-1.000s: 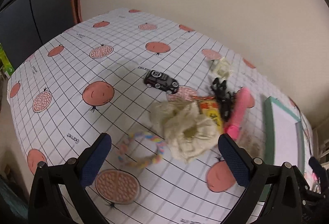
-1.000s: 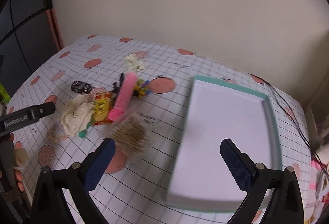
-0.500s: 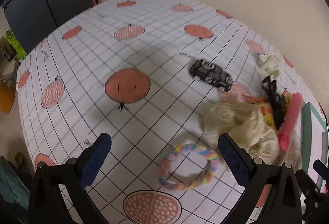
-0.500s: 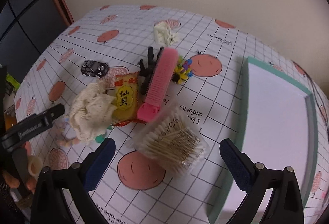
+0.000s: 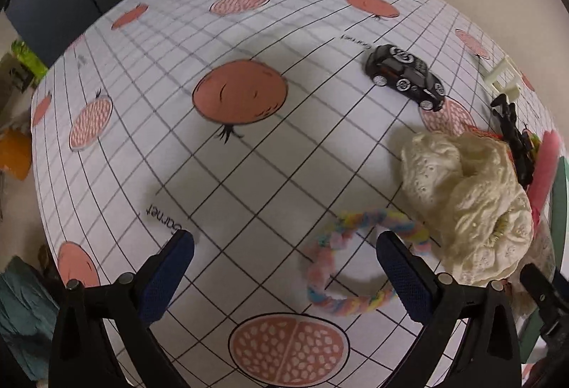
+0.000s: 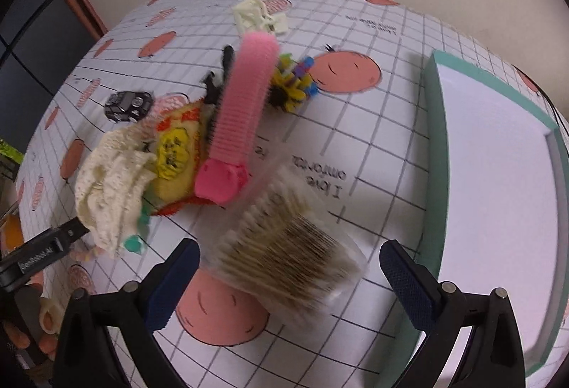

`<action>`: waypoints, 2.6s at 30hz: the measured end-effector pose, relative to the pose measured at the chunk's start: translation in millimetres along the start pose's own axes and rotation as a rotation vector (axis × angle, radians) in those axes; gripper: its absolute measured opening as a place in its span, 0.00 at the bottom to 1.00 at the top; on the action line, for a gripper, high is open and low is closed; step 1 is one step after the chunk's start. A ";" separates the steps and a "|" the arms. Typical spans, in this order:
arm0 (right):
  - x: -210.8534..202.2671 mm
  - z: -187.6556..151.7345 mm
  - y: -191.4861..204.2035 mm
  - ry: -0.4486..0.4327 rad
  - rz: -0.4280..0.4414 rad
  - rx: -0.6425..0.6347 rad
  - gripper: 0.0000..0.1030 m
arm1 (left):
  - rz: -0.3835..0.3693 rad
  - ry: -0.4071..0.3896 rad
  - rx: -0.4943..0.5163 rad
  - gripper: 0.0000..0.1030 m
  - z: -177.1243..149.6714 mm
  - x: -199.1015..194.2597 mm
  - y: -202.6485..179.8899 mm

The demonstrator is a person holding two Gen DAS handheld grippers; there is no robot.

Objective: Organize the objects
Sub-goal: 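Grasp the rainbow pipe-cleaner ring with left tool while right tool grasps cotton-swab bag, then carry the ring and swab bag into the tray with both tools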

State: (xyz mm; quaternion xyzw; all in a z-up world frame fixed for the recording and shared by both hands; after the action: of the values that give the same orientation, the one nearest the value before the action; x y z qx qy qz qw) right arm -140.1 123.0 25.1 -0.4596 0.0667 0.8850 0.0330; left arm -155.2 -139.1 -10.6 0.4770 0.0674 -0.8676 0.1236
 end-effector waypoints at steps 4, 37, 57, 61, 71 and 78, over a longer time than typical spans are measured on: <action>0.1 -3.5 1.6 0.008 0.014 -0.005 0.91 | 0.002 0.001 0.002 0.87 -1.3 -1.4 2.2; -21.9 -5.8 3.5 -0.039 0.120 0.001 0.31 | -0.097 -0.066 0.030 0.12 -7.4 -31.5 -19.3; -81.4 15.1 -42.4 -0.183 0.159 0.108 0.28 | -0.208 -0.130 -0.245 0.12 0.1 -61.8 8.0; -88.7 19.4 -68.4 -0.200 0.133 0.163 0.28 | -0.314 -0.108 -0.270 0.12 1.2 -66.9 -13.0; -93.4 18.6 -135.6 -0.221 0.029 0.249 0.28 | -0.433 -0.163 -0.048 0.12 3.1 -99.2 -111.5; -95.6 10.4 -186.7 -0.253 -0.003 0.336 0.28 | -0.532 -0.138 0.085 0.12 -13.9 -106.9 -193.3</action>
State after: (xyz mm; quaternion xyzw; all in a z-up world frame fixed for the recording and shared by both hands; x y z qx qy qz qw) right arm -71.2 309.4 92.8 -0.3328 0.2079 0.9121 0.1189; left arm -142.8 65.9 72.0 0.3871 0.1454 -0.9020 -0.1246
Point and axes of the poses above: each gripper's, at about its wrist camera, not at the fingertips, and x roughly the way its jaws point, y to its left, z to its top, the point moved 1 cm from there along x, roughly the way its jaws point, and after that the axes turned 15 degrees about -y, right-handed, at the moved point
